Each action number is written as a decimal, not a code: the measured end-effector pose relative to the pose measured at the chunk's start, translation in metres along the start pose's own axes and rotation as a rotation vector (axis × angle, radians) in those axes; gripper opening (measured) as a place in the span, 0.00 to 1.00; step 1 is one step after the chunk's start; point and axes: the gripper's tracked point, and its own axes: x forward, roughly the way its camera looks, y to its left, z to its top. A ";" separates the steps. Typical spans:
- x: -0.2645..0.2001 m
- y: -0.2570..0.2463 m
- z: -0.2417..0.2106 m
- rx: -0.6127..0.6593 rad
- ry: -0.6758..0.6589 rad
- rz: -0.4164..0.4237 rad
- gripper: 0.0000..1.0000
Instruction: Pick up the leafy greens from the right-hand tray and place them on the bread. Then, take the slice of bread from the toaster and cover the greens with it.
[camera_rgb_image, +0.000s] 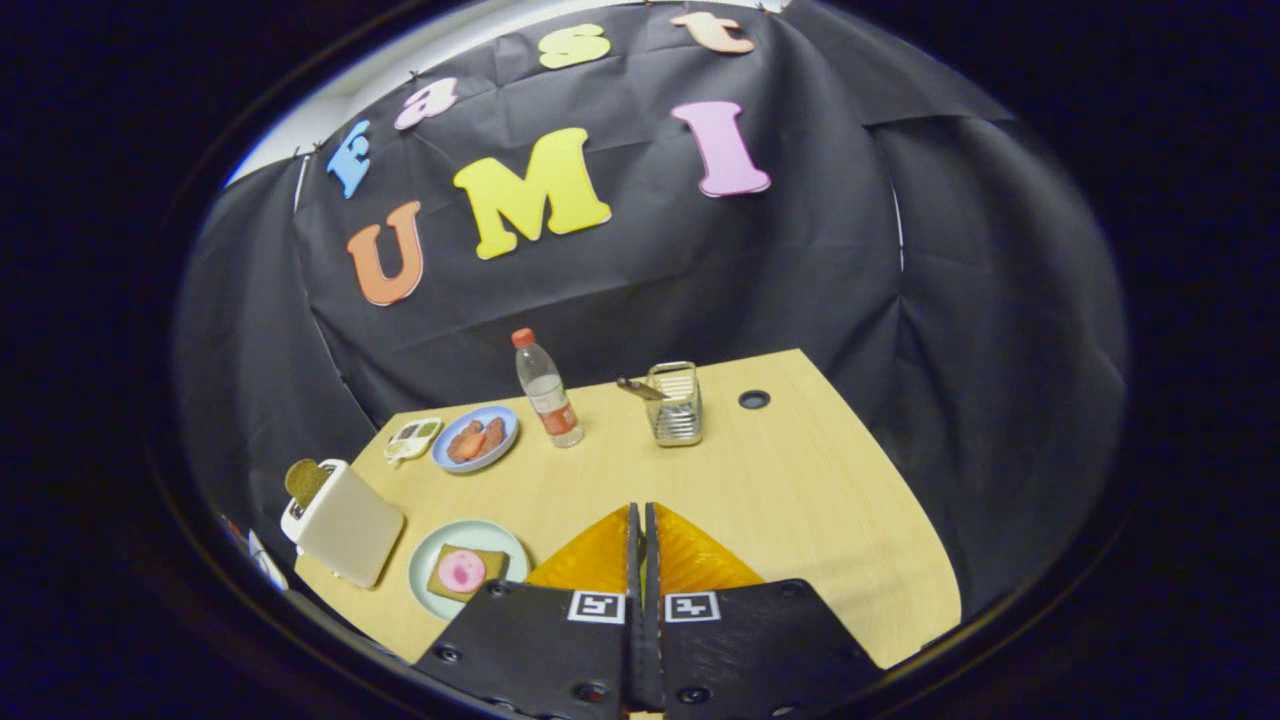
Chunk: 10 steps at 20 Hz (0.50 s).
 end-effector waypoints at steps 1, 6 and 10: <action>-0.001 0.016 0.005 -0.004 -0.007 0.003 0.00; 0.007 0.108 0.004 0.022 -0.017 0.035 0.00; 0.021 0.182 -0.010 0.057 -0.011 0.069 0.00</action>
